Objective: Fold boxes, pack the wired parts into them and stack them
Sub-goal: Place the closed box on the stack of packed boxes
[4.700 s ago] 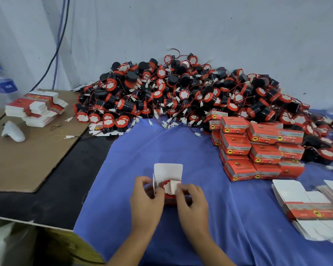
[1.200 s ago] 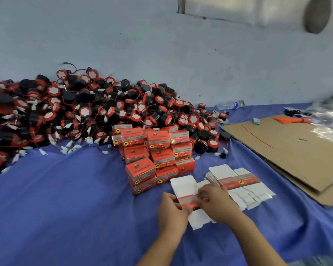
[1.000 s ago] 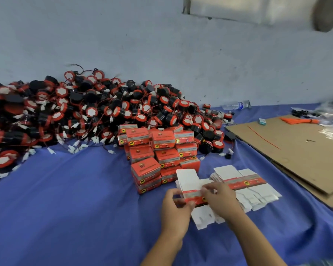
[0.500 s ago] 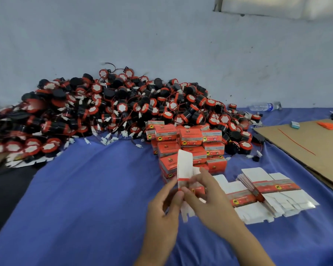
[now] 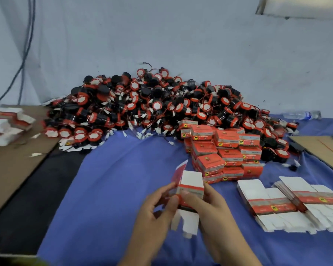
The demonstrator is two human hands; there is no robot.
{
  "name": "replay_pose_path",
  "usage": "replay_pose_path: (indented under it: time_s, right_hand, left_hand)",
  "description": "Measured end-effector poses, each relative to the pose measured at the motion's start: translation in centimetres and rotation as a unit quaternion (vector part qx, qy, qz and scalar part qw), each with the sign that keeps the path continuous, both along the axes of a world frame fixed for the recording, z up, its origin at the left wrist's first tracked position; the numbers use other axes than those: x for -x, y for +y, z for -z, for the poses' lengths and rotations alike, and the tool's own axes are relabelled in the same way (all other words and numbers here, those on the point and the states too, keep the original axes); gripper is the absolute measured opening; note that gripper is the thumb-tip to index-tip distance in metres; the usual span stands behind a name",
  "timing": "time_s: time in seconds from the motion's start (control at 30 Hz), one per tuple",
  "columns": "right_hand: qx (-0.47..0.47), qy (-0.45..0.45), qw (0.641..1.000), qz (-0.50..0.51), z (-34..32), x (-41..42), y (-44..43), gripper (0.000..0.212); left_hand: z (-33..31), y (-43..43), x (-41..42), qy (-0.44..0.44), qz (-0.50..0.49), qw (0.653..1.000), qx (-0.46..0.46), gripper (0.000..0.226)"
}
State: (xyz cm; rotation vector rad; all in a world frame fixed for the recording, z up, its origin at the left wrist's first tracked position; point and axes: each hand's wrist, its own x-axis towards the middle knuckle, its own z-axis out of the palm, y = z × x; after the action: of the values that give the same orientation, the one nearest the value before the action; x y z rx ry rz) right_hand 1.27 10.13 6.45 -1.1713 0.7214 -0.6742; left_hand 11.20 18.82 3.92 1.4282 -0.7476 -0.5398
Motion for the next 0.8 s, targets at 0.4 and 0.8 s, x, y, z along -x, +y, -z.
replay_pose_path:
  time_s: [0.4, 0.8]
  right_hand:
    - [-0.272, -0.109, 0.952, -0.088, -1.9, -2.8, 5.8, 0.031]
    - [-0.064, 0.020, 0.967, -0.246, -3.7, -1.2, 3.5, 0.039]
  left_hand:
    - [-1.3, 7.8, -5.8, -0.241, 0.012, 0.970, 0.036, 0.082]
    - [-4.8, 10.3, -7.0, -0.319, 0.103, 0.941, -0.036, 0.078]
